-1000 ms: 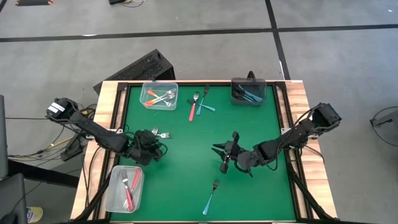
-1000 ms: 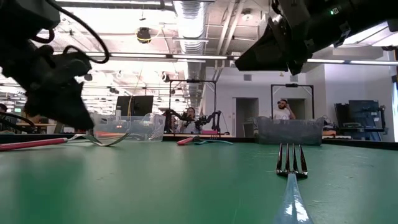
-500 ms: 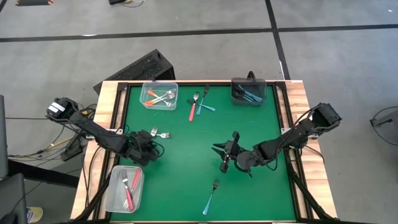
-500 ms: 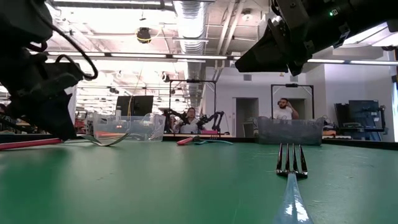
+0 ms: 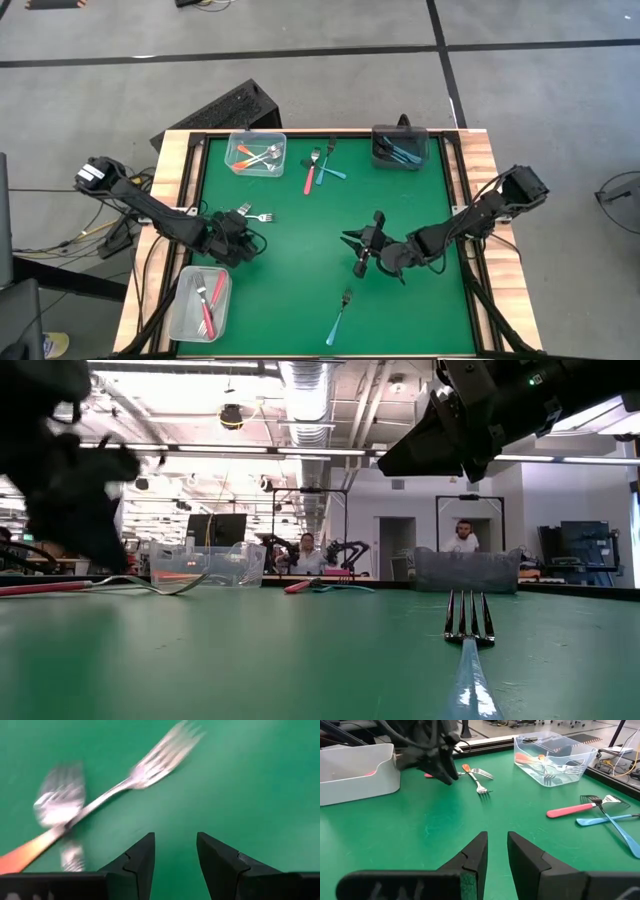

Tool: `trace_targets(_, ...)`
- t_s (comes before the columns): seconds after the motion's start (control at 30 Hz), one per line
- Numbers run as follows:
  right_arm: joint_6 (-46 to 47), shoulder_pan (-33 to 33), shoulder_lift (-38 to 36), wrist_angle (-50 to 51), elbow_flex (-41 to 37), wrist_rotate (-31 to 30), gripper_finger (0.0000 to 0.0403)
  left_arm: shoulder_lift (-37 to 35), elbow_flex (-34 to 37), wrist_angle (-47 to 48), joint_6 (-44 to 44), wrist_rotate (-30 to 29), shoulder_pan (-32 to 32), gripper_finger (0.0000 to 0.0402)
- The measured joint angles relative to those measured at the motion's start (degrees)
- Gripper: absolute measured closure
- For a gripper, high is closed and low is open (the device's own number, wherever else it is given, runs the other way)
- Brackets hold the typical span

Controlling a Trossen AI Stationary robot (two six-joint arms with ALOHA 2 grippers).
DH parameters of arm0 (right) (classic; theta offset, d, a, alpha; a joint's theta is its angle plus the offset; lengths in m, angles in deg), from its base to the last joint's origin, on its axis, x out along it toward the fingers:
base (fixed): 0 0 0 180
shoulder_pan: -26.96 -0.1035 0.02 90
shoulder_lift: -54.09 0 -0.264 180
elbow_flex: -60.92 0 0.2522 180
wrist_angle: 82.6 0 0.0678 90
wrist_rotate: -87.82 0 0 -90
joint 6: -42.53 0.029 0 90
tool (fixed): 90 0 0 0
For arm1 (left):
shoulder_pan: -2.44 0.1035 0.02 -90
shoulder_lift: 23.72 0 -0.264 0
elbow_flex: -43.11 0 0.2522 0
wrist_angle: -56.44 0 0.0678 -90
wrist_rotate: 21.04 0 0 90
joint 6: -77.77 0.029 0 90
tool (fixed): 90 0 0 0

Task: Sort silverware by color (type)
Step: Put the pink fork into the white bin

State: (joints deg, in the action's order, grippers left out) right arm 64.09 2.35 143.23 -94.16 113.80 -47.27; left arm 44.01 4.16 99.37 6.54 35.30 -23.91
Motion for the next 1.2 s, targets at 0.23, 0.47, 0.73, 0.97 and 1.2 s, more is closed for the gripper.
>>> trace_targets(0.23, 0.0, 0.4, 0.0, 0.0, 0.0, 4.6, 0.0303, 0.0, -7.6, 11.1, 6.4, -7.6, -0.2, 0.0269)
trace_targets(0.47, 0.0, 0.1, 0.0, 0.4, 0.0, 10.7, 0.0303, 0.0, -5.0, 23.3, -10.9, -4.1, 0.3, 0.0269)
trace_targets(0.73, 0.0, 1.0, 0.0, 1.7, 0.0, 10.7, 0.0303, 0.0, 1.3, 18.4, -13.4, 1.2, 0.3, 0.0269)
trace_targets(0.97, 0.0, 1.6, 0.0, 1.7, 0.0, 10.7, 0.0303, 0.0, 3.0, 17.2, -13.5, 1.5, 0.3, 0.0272)
trace_targets(1.2, 0.0, 1.4, 0.0, 1.7, 0.0, 10.7, 0.0303, 0.0, 3.1, 12.6, -4.6, 1.4, 0.3, 0.0357)
